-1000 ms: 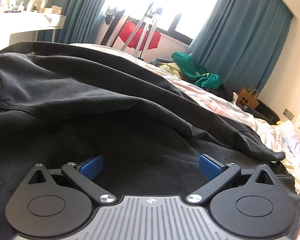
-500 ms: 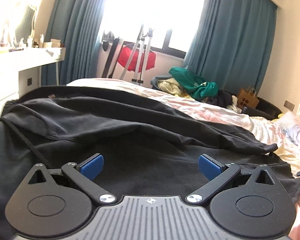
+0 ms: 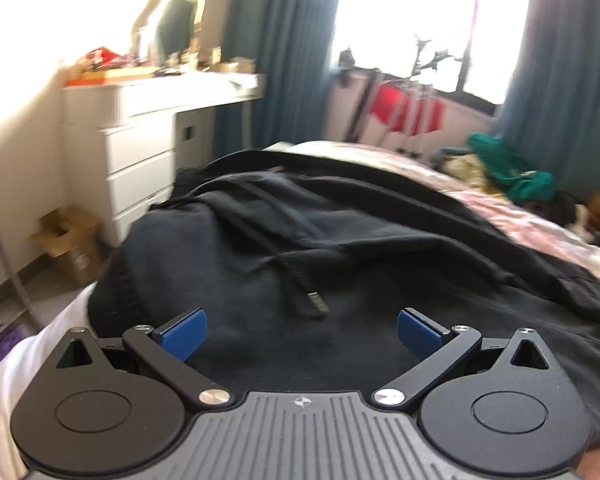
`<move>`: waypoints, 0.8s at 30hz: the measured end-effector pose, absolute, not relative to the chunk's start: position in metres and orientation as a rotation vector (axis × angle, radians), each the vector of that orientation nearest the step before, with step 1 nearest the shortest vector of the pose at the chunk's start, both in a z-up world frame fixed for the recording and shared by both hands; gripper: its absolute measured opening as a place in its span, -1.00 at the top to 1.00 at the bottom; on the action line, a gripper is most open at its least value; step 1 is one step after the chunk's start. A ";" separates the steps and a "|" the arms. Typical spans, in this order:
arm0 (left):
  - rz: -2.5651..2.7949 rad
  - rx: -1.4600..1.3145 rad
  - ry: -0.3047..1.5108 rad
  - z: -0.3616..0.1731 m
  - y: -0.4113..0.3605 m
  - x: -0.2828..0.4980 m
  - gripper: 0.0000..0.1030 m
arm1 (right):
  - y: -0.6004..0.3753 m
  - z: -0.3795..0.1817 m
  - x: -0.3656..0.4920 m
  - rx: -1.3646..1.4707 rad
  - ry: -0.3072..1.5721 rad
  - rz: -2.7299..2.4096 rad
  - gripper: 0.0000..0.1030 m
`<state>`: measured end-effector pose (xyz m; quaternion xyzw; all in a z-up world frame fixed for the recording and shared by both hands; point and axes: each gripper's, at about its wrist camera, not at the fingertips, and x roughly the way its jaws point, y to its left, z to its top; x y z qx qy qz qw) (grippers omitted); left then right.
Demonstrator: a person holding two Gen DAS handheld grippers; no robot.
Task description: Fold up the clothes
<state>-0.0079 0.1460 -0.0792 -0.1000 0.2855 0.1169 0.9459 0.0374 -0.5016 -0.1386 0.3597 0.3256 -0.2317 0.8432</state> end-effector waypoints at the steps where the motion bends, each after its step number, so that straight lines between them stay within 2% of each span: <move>1: 0.257 -0.203 0.593 -0.080 0.149 -0.008 -0.99 | -0.503 -0.139 0.037 0.770 0.685 -0.488 -0.44; 13: 0.352 -0.343 0.671 -0.091 0.183 -0.007 -0.99 | -0.518 -0.142 0.035 0.903 0.572 -0.432 -0.45; 19: 0.324 -0.643 0.632 -0.090 0.223 -0.025 -0.99 | -0.507 -0.114 0.029 0.893 0.377 -0.286 -0.45; 24: 0.321 -0.848 0.641 -0.100 0.253 -0.038 -0.99 | -0.501 -0.112 0.038 0.849 0.457 -0.356 -0.45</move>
